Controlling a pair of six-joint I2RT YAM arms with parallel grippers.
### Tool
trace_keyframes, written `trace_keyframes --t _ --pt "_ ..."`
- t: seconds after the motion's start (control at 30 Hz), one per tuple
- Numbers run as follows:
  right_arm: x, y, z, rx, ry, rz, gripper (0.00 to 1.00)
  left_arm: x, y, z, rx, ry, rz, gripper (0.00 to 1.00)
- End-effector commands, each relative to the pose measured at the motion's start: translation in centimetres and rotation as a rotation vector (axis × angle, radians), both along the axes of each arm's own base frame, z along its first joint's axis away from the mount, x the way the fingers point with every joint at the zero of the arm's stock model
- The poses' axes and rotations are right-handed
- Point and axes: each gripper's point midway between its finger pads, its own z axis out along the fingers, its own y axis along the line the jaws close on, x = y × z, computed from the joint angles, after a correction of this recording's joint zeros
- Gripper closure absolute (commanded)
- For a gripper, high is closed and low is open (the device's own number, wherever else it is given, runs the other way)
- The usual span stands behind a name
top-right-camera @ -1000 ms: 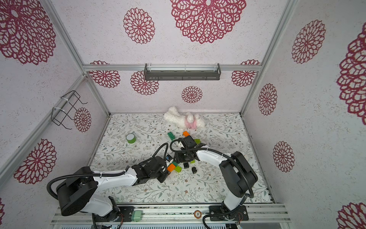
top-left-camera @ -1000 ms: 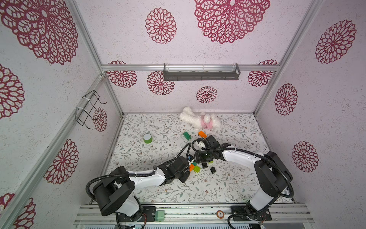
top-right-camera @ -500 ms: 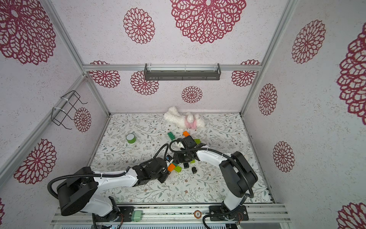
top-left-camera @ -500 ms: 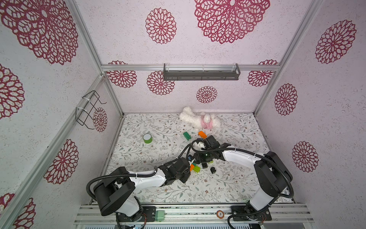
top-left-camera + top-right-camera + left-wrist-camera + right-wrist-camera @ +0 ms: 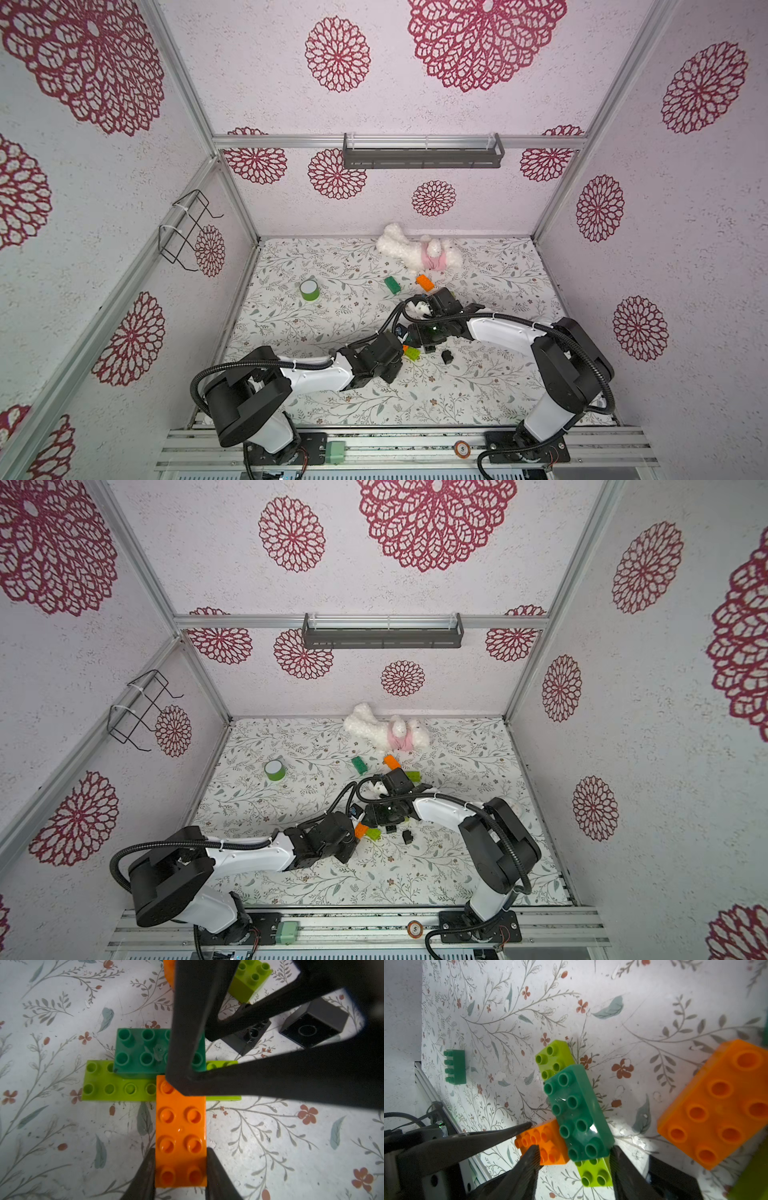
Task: Assemble a small pinwheel with lego
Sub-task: Assemble the lego brick with the lego brick.
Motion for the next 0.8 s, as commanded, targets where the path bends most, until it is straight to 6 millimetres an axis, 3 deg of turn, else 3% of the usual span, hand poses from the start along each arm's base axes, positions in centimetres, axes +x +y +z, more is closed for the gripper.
trace_keyframes --t 0.0,0.77 --pt "-0.3 0.2 0.7 -0.001 -0.017 0.016 0.43 0.2 -0.2 0.0 0.003 -0.004 0.021 0.8" --pt "-0.1 -2.1 -1.7 -0.226 -0.068 -0.025 0.44 0.1 -1.2 0.5 -0.022 -0.002 -0.01 0.78"
